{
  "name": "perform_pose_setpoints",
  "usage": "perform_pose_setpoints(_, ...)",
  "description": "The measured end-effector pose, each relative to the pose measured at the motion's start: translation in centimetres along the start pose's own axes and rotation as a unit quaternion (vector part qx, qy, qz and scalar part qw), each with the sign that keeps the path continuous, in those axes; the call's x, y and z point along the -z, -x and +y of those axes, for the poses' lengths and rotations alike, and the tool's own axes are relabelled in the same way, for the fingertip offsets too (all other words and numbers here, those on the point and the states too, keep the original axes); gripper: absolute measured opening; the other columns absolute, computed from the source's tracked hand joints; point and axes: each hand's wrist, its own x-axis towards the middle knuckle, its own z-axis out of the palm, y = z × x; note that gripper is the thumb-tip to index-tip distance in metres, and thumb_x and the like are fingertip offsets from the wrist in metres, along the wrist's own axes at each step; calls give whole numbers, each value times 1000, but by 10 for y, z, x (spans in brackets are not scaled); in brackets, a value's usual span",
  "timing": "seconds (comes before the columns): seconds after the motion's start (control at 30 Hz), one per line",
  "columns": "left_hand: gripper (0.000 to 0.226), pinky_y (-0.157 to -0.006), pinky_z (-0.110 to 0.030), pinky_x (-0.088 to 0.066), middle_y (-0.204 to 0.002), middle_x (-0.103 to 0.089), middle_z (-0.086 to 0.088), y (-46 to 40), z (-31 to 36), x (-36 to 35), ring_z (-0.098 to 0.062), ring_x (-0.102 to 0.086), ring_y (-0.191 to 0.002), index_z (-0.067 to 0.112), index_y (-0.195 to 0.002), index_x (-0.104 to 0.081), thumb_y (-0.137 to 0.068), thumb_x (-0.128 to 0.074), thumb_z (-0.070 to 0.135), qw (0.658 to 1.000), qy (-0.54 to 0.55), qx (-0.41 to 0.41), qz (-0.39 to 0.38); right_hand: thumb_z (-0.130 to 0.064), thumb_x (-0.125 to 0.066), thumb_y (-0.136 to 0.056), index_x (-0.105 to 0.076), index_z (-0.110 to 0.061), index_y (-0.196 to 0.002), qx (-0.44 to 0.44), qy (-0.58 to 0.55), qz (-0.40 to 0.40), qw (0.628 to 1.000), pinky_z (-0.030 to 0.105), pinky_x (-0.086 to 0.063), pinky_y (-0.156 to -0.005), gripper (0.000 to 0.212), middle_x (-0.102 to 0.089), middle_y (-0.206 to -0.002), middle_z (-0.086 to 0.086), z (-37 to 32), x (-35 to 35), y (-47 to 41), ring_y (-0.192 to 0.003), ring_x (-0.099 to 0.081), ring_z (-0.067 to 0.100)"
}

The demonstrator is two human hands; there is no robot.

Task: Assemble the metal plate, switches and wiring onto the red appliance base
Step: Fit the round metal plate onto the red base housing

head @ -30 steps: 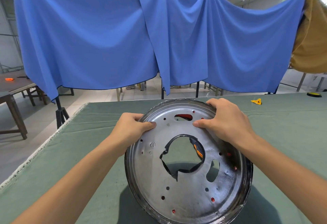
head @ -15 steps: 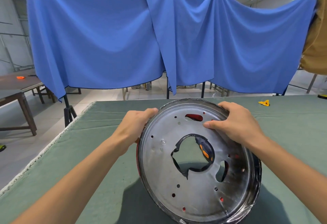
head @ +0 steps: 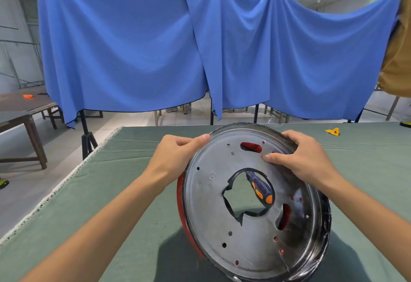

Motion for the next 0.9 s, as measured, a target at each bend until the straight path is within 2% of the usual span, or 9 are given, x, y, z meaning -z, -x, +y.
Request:
perform_pose_setpoints(0.1, 80, -64, -23, -41, -93, -43, 2, 0, -1, 0, -14, -37, -77, -1, -79, -66, -64, -58, 77, 1000, 6, -2, 4, -45, -84, -62, -62, -26, -98, -4, 5, -3, 1000, 41, -51, -79, 46, -66, -96, -5, -2, 2, 1, -86, -62, 18)
perform_pose_setpoints(0.2, 63, -63, -11, -43, -95, -39, 2, 1, 2, -1, -13, -36, -83, 20, -81, -53, -57, -54, 78, 1000, 9, -2, 4, -44, -84, -63, -63, -26, -98, -5, 12, -3, 1000, 41, -51, -79, 45, -66, -97, -4, -5, 2, 1, -87, -61, 19)
perform_pose_setpoints(0.3, 50, -56, 2, -40, -93, -41, 0, 0, -3, 0, -15, -36, -83, 20, -84, -50, -71, -58, 67, 1000, 27, 7, 13, -47, -83, -64, -58, -32, -93, 0, 30, -1, 1000, 41, -50, -80, 41, -65, -96, -5, -10, 1, 1, -87, -60, 18)
perform_pose_setpoints(0.4, 57, -56, -4, -46, -78, -67, -16, -3, -7, -1, -26, -57, -67, -1, -78, -67, -82, -59, 55, 998, 63, 21, 21, -49, -82, -64, -55, -35, -92, -4, 49, 7, 999, 42, -49, -84, 42, -63, -99, -4, -15, 2, 2, -90, -58, 20)
perform_pose_setpoints(0.43, 60, -56, -6, -46, -81, -73, -14, -3, -7, -1, -27, -65, -70, -5, -84, -70, -84, -59, 54, 997, 71, 26, 22, -49, -81, -64, -55, -34, -93, -5, 55, 10, 998, 42, -48, -85, 43, -63, -100, -4, -16, 2, 2, -92, -58, 20)
perform_pose_setpoints(0.47, 62, -56, -6, -45, -80, -74, -9, -3, -7, -2, -19, -69, -71, -8, -89, -69, -86, -58, 52, 996, 76, 32, 25, -50, -81, -64, -56, -33, -96, -7, 63, 12, 998, 42, -48, -85, 44, -63, -102, -4, -17, 2, 1, -94, -58, 21)
perform_pose_setpoints(0.57, 66, -62, -13, -45, -73, -74, 0, -3, -9, -5, -3, -68, -63, -15, -92, -64, -88, -57, 51, 995, 82, 57, 21, -53, -79, -65, -59, -29, -114, -17, 96, 20, 995, 38, -46, -83, 58, -62, -113, -5, -19, 1, 0, -104, -57, 21)
perform_pose_setpoints(0.73, 67, -77, -38, -51, -67, -70, -11, -5, -17, -7, -23, -63, -58, -14, -94, -65, -86, -59, 52, 984, 116, 131, 24, -58, -76, -68, -54, -28, -125, -40, 148, 10, 988, 31, -33, -73, 68, -59, -124, -6, -24, -5, -4, -113, -55, 22)
perform_pose_setpoints(0.9, 58, -66, -34, -48, -62, -68, -9, -8, -26, -9, -21, -60, -51, -5, -83, -71, -87, -58, 52, 980, 119, 161, 21, -56, -75, -69, -53, -28, -127, -53, 172, -8, 984, 30, -31, -71, 68, -58, -126, -6, -29, -10, -4, -111, -54, 20)
